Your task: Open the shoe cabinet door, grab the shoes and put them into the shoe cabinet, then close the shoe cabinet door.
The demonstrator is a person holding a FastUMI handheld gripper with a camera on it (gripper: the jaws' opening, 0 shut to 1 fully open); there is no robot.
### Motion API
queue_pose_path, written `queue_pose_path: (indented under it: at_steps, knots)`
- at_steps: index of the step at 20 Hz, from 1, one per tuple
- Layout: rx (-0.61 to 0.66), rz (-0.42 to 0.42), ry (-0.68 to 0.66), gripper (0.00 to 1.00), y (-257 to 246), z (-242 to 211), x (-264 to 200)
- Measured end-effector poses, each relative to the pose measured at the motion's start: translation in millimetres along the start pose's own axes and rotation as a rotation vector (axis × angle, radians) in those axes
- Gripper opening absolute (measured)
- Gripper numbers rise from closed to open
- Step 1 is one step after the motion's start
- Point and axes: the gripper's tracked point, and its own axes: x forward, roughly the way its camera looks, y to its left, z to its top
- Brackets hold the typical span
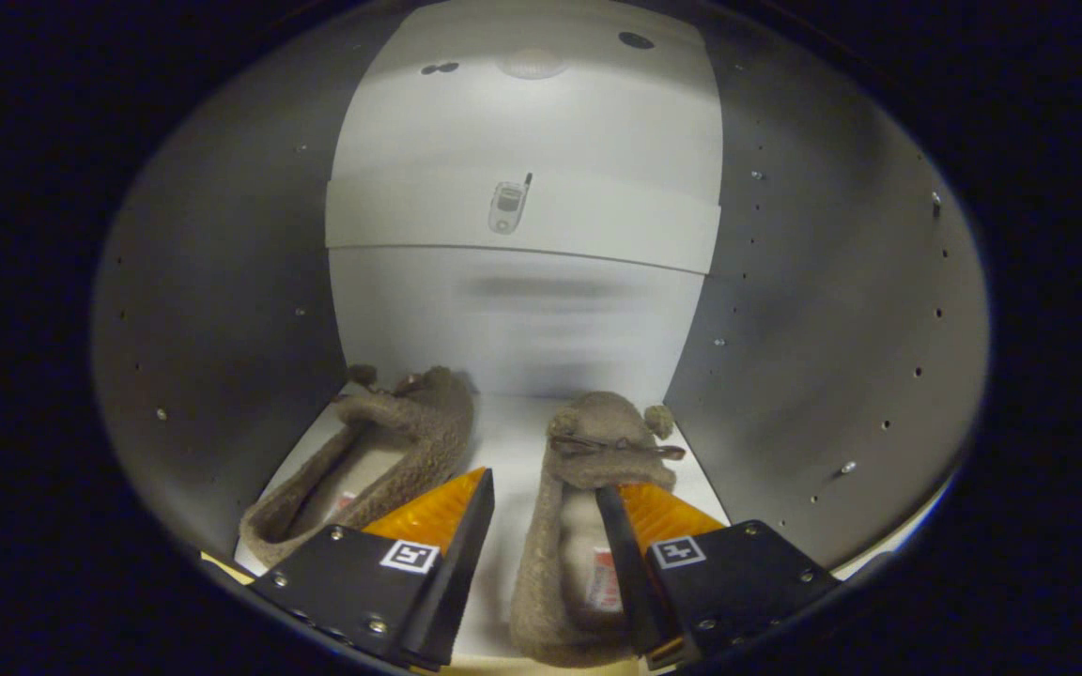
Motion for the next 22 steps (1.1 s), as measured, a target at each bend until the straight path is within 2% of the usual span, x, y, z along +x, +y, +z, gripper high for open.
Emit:
queue_pose_path:
  at_steps: [4,13,22]
  knots:
    - [-0.018,-0.014,-0.002,0.69,-1,1,-22]
    - [0.004,-0.034,-0.134,0.69,-11,24,-102]
    - [0.03,0.037,-0.281,0.69,-14,24,-229]
